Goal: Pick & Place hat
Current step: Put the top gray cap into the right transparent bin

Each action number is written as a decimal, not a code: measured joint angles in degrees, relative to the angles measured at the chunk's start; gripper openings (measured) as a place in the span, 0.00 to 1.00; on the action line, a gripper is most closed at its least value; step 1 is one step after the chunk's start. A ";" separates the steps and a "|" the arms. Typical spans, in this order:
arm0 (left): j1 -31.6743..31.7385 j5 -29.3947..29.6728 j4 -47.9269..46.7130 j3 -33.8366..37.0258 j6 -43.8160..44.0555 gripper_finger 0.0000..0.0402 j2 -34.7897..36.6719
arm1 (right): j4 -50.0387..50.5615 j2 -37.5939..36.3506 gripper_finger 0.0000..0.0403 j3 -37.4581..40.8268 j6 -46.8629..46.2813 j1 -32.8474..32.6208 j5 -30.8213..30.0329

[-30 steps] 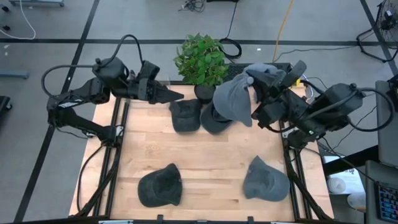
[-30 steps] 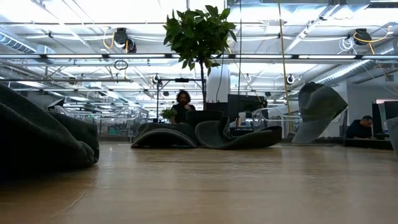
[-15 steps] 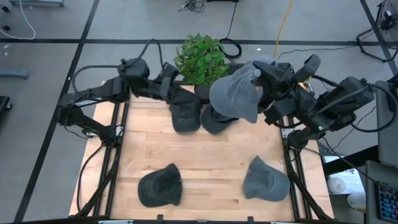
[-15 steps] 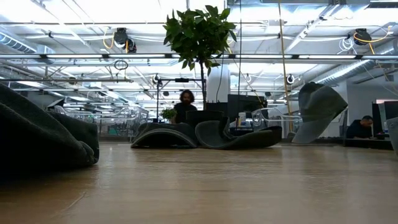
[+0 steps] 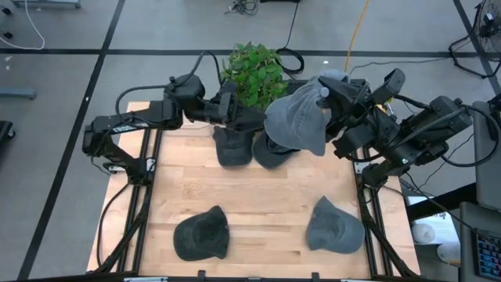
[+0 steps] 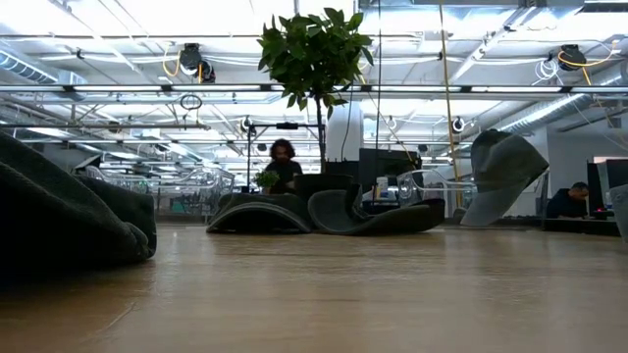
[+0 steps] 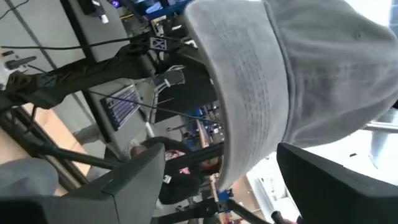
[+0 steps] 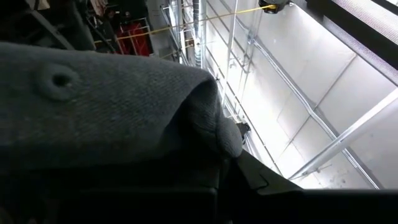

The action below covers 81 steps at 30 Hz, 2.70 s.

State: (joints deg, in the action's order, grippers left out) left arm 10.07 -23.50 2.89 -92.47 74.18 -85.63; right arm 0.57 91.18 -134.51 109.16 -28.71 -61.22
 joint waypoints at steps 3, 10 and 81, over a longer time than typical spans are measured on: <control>-0.24 0.58 4.31 -0.09 0.98 0.80 -1.33 | -0.41 0.00 0.00 0.00 0.00 0.00 0.01; -0.90 0.15 9.06 0.00 3.19 0.81 -3.20 | -0.39 0.00 0.00 0.01 -0.79 0.00 0.01; -0.40 -6.78 4.28 0.00 -62.20 0.02 13.47 | 4.69 0.00 0.49 0.06 -62.07 -0.95 -12.04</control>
State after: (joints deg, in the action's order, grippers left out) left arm 9.67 -30.28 7.18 -92.47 11.97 -72.15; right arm 5.26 91.18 -134.45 47.10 -29.66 -73.26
